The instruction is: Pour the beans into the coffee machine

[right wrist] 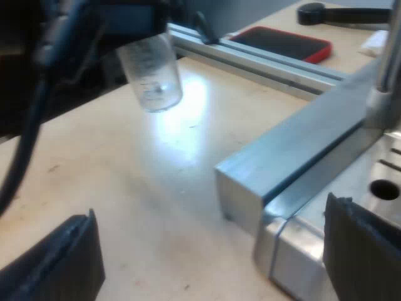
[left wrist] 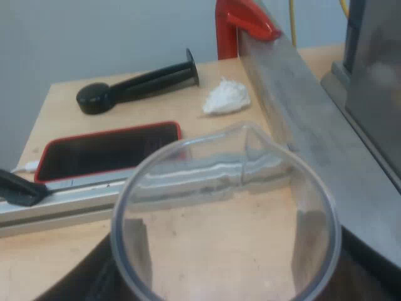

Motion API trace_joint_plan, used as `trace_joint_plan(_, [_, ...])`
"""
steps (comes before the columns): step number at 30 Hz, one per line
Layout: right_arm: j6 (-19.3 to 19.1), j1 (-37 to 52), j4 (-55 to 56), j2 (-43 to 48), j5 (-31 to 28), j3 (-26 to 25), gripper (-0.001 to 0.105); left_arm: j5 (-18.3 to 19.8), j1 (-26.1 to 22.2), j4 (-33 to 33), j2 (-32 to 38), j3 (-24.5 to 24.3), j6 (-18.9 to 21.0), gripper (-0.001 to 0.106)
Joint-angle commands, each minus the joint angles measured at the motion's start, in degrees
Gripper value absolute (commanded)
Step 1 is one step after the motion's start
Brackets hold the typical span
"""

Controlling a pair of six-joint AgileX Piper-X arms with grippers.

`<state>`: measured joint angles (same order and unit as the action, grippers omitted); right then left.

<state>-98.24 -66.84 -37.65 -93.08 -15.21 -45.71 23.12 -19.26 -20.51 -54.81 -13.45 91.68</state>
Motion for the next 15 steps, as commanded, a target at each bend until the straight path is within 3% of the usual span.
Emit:
trace_joint_plan(1, [-0.5,1.4,-1.1,-1.5,0.0,-1.8,0.074,0.8,2.0,-7.2,-5.1,-0.4,2.8,0.000])
trace_joint_plan(5, [-0.5,2.2,-1.1,-3.0,0.4,-3.0,0.074,0.6,3.4,-13.3,-12.1,-0.4,2.8,0.000])
trace_joint_plan(9, [-0.5,3.0,-1.1,-4.6,1.1,-4.1,0.074,-4.3,3.4,-22.4,-19.7,-0.5,4.1,0.000])
trace_joint_plan(15, [0.8,4.1,-1.1,-6.0,1.3,-4.9,0.074,-4.9,3.4,-24.4,-27.8,-3.0,4.7,0.000])
